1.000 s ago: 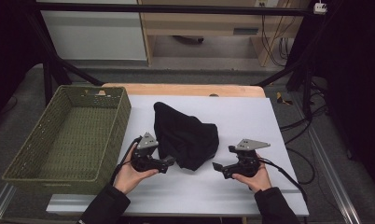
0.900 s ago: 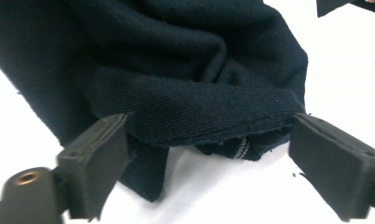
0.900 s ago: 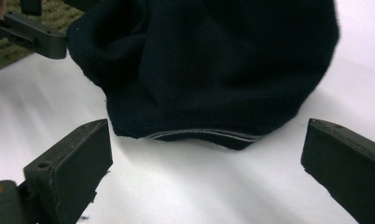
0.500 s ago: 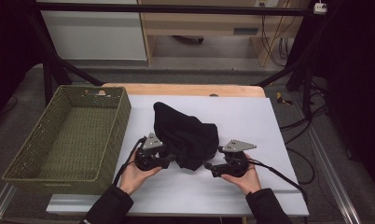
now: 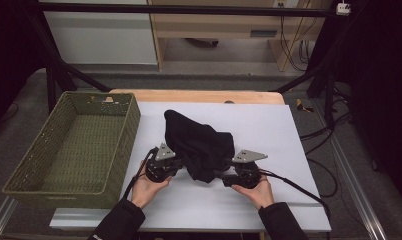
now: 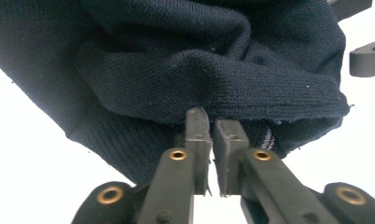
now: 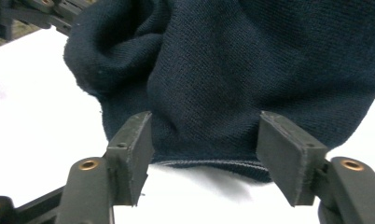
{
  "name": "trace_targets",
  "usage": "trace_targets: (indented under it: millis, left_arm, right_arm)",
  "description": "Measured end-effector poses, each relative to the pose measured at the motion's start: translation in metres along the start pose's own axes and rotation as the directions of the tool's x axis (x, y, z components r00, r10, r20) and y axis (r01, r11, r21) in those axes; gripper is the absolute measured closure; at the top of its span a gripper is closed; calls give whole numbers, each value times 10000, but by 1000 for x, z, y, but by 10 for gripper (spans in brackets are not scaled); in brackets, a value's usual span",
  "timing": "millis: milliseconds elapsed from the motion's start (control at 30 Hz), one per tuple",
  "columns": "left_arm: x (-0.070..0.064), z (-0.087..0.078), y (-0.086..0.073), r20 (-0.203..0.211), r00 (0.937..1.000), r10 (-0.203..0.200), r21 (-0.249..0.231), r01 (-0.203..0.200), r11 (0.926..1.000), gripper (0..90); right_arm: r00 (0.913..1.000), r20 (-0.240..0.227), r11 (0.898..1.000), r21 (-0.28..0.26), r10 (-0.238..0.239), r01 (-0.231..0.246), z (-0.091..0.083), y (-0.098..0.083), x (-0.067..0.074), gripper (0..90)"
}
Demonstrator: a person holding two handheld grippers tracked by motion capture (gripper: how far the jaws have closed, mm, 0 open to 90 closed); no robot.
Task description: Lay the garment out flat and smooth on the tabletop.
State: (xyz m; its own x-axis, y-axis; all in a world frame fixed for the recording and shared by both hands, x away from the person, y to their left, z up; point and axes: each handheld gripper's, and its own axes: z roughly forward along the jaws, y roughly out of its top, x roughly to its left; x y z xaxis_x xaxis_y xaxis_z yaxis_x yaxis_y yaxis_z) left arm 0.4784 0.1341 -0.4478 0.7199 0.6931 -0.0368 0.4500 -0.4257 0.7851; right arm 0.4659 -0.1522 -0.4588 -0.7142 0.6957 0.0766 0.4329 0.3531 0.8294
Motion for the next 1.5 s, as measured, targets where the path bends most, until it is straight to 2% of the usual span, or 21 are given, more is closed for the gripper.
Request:
trace_targets:
  millis: [100,133,167,267,300,333,467,533,733,1033,1167,1200,1333,1367,1500]
  left_arm:
    - [-1,-1,0,-47,10000,22,-59,-23,10000,885]
    - [-2,-2,1,-92,9999,126,-133,-128,9998,891]
    - [-2,-2,1,-92,9999,126,-133,-128,9998,892]
    - [-3,-2,1,-127,9998,161,-217,-164,9996,893]
    - [-3,-2,1,-153,9997,174,-218,-178,9996,893]
    - [-3,-2,0,-200,9997,161,-243,-166,9996,893]
    - [-5,0,0,-274,9996,100,-289,-108,9995,894]
    - [-5,0,0,-295,9995,138,-254,-146,9996,895]
    - [-6,0,0,-288,9994,189,-195,-195,9996,899]
    - [-12,2,1,-304,9984,475,-142,-480,9987,900]
    - [-13,-4,4,-162,9986,499,-263,-503,9984,900]
    - [-13,-5,6,-138,9987,486,-350,-491,9982,900]
    - [-14,-15,12,-14,9987,512,-598,-512,9969,900]
    - [-15,-21,16,-71,9980,630,-763,-633,9951,900]
    - [-15,-30,21,4,9984,561,-1077,-557,9926,900]
  right_arm:
    - [9998,150,10000,8,91,-91,3,2,1,426]
    - [9998,185,10000,-6,17,-17,5,3,2,479]
    - [9998,185,10000,-6,17,-17,5,3,2,479]
    - [9997,237,10000,88,-19,17,6,3,3,577]
    - [9998,216,10000,94,15,-17,6,3,3,612]
    - [9998,168,9997,244,70,-74,6,4,2,685]
    - [9997,-75,9990,367,241,-238,4,5,1,840]
    - [9996,-140,9989,401,238,-232,2,6,2,867]
    - [9992,-256,9978,598,298,-282,-1,6,2,880]
    - [9997,3,9985,479,256,-256,-16,12,0,884]
    - [9992,246,9994,81,325,-327,-29,19,-5,885]
    - [9987,378,9994,-132,337,-332,-36,23,-8,886]
    - [9978,549,9987,-354,383,-364,-44,27,-12,887]
    - [9970,650,9980,-500,419,-386,-50,30,-15,887]
    - [9949,857,9959,-774,530,-464,-61,35,-20,887]
